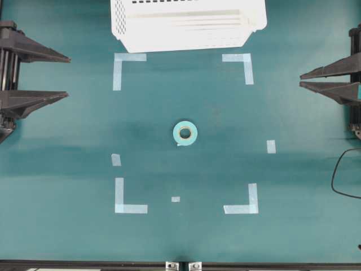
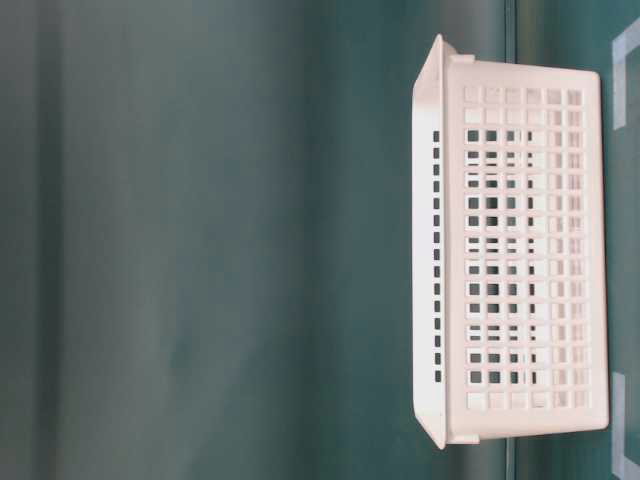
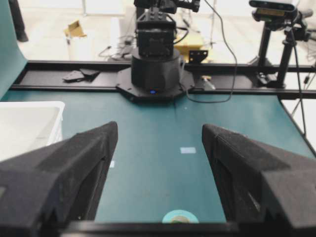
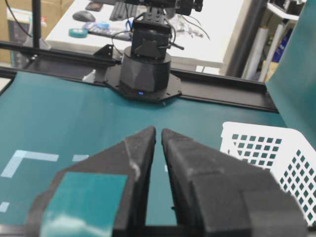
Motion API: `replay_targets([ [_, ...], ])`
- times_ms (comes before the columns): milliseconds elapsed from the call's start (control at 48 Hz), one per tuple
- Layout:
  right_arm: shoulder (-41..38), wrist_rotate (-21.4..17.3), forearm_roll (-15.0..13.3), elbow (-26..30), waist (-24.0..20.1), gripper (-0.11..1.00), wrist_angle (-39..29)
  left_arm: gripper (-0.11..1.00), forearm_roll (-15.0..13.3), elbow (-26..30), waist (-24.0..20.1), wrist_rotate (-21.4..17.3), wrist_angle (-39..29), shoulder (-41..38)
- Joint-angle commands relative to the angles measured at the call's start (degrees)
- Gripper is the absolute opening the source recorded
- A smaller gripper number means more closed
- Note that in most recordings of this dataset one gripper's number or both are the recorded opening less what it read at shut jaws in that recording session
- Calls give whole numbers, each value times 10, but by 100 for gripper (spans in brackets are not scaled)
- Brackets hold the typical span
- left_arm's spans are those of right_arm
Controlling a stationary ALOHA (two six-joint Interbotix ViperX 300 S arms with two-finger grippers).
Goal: Put the tape in the middle into the white basket.
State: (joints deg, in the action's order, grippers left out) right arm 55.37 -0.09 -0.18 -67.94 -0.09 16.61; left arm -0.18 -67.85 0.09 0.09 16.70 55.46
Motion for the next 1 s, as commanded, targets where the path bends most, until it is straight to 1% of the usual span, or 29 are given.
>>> replay_targets([
  [0, -3, -6, 1, 4, -2, 24, 7, 24, -18, 11, 1, 4, 8, 2],
  [21, -2, -6, 2, 0, -2, 24, 9, 24, -18, 11, 1, 5, 8, 3],
  [42, -1, -7, 2, -2, -1, 21, 11, 22, -17, 11, 1, 6, 7, 4],
  [104, 4, -9, 1, -6, 1, 9, 16, 9, -18, 11, 1, 9, 4, 6],
  [146, 4, -10, 1, -9, 2, 3, 17, 1, -18, 10, 2, 11, 4, 9],
  [187, 6, -10, 1, -11, 2, 0, 15, -4, -17, 8, 2, 11, 4, 11],
  [229, 4, -11, 1, -11, 2, 0, 17, -7, -17, 6, 2, 11, 4, 13],
  [312, 2, -19, 1, -8, 2, 0, 18, -11, -18, 2, 2, 13, 4, 23],
  [437, -9, -33, 1, -3, 2, 0, 18, -11, -18, -11, 2, 22, -4, 51],
  [583, -18, -39, 1, 3, 2, 1, 27, -11, -18, -29, 2, 24, -20, 84],
  [645, -23, -39, 0, 2, 2, 9, 37, -11, -18, -36, 1, 23, -24, 101],
  [708, -26, -38, 1, 0, 2, 22, 50, -11, -17, -44, 2, 22, -27, 113],
  [750, -30, -38, 0, 0, 2, 32, 59, -11, -18, -50, 2, 22, -31, 121],
  [791, -34, -38, 0, 2, 2, 46, 66, -11, -17, -56, 2, 22, -35, 129],
  [916, -48, -38, 0, 4, 2, 82, 76, -11, -16, -76, 2, 18, -60, 149],
  [979, -58, -38, 1, 6, 2, 94, 77, -11, -16, -84, 2, 18, -72, 158],
])
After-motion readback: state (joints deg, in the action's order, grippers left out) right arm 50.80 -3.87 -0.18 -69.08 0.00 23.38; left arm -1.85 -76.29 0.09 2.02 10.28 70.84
